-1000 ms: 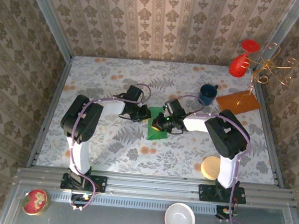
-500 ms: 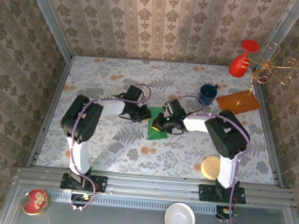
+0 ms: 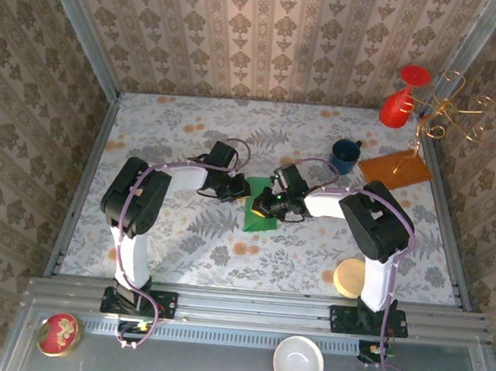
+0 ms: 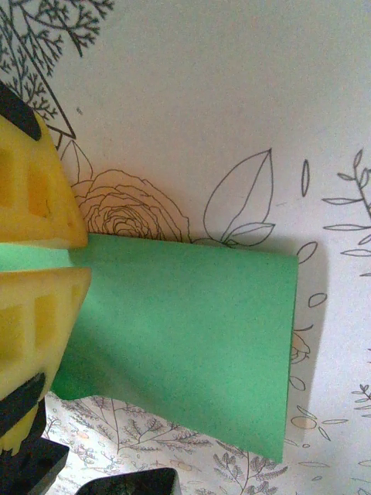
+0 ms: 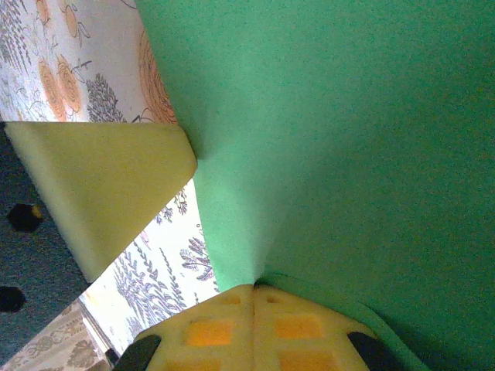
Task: Fold a paper plane with a square sheet of paper (pick it up from the middle)
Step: Fold the triangle a second time at the center of the table.
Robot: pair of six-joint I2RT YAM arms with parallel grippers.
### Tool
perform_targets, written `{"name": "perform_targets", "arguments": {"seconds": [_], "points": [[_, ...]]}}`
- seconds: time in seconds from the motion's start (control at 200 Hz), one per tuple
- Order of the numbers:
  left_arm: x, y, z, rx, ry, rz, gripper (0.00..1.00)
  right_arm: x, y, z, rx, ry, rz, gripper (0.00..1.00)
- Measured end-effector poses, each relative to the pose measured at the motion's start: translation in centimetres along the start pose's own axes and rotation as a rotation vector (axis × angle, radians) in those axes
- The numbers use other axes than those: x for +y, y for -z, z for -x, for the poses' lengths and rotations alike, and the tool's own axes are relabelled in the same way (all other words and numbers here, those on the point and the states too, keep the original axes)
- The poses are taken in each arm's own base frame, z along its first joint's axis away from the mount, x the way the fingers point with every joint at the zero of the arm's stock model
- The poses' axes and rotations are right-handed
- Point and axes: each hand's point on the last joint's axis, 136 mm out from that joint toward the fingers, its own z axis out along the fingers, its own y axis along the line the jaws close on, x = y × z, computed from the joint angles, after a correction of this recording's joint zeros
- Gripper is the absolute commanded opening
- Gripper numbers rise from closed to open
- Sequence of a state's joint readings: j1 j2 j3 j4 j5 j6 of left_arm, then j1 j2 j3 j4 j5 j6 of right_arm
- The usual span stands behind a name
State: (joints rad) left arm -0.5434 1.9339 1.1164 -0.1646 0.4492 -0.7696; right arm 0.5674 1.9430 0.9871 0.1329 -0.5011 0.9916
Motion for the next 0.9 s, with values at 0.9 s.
{"name": "perform_targets", "arguments": {"seconds": [0.9], "points": [[-0.9, 1.8, 0.7, -0.035, -0.004, -0.006, 0.24, 0.7, -0.2, 0.2, 0.011, 0.020, 0.019, 0.25]]}}
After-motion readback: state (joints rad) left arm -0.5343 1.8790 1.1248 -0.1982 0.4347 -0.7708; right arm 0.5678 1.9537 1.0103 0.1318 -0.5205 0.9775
